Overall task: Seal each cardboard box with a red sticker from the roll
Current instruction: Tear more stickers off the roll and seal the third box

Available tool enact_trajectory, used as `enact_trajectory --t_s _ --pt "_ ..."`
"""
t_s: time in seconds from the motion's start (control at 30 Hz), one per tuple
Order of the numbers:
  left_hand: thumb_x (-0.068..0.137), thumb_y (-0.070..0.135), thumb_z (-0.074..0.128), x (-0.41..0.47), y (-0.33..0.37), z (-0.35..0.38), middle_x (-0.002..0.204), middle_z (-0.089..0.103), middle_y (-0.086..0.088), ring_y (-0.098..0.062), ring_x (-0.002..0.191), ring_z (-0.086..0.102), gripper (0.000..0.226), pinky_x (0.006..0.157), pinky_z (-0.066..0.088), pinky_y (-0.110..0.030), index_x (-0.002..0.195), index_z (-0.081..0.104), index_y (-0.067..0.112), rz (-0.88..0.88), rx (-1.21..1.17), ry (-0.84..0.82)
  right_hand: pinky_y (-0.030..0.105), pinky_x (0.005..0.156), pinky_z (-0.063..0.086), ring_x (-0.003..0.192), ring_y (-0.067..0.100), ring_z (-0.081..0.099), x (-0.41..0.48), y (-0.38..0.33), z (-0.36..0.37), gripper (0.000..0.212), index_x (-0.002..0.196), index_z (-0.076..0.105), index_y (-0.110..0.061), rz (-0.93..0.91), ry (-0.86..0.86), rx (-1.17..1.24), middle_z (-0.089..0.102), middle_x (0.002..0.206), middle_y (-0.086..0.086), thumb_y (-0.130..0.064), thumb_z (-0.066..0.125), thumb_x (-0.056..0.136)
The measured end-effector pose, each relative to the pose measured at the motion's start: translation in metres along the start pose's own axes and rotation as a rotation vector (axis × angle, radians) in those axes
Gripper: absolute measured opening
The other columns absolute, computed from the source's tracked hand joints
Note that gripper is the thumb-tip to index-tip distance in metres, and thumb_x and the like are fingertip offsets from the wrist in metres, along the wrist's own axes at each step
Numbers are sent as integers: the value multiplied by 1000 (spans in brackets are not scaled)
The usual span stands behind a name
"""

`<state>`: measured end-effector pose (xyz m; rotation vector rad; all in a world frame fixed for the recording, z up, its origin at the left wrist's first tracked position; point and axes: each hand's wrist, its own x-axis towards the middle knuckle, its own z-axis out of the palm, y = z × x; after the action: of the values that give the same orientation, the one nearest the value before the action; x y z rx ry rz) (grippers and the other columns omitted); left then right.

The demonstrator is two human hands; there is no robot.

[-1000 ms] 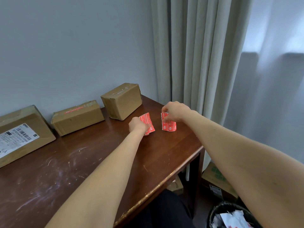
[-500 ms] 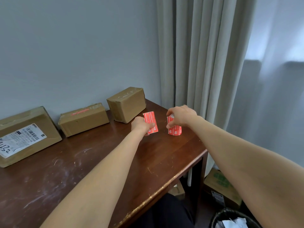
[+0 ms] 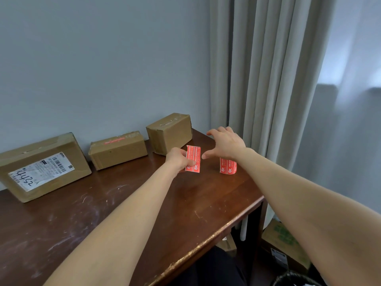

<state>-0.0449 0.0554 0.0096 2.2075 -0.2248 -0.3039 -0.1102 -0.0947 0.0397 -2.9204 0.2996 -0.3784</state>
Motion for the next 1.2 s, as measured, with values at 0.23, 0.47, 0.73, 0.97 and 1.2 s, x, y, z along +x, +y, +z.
enact_trajectory --t_s 0.23,0.47,0.73,0.97,1.2 --pt "72 11 82 -11 -6 -33 107 70 -12 -22 94 67 46 82 52 -29 114 64 5 65 142 -43 36 95 46 117 23 54 4 -42 14 67 135 49 -15 -14 -91 332 58 128 6 -42 73 79" --pt "72 9 81 -16 -21 -60 107 71 -10 -22 97 67 42 87 52 -31 112 67 7 90 223 -65 21 59 42 64 10 54 6 -68 35 14 90 73 -10 102 -187 681 65 77 2 -22 71 84" --pt "77 15 78 -14 -48 -79 111 68 -7 -21 104 63 37 88 53 -32 112 68 8 3 -81 129 18 45 40 54 7 53 6 -85 56 11 81 60 -13 347 -229 1103 62 71 3 -6 64 90" --pt "83 13 73 -15 -59 -78 91 68 -8 -12 77 63 29 80 56 -29 109 65 4 -77 -367 125 18 51 43 58 6 56 4 -82 65 8 97 64 -12 469 -229 1281 66 75 0 -16 66 91" --pt "84 10 70 -14 -62 -70 92 68 -7 -12 77 62 25 73 57 -27 108 67 5 -82 -498 73 18 53 42 59 5 54 3 -73 68 5 92 62 -16 521 -231 1306 65 75 0 -18 66 91"
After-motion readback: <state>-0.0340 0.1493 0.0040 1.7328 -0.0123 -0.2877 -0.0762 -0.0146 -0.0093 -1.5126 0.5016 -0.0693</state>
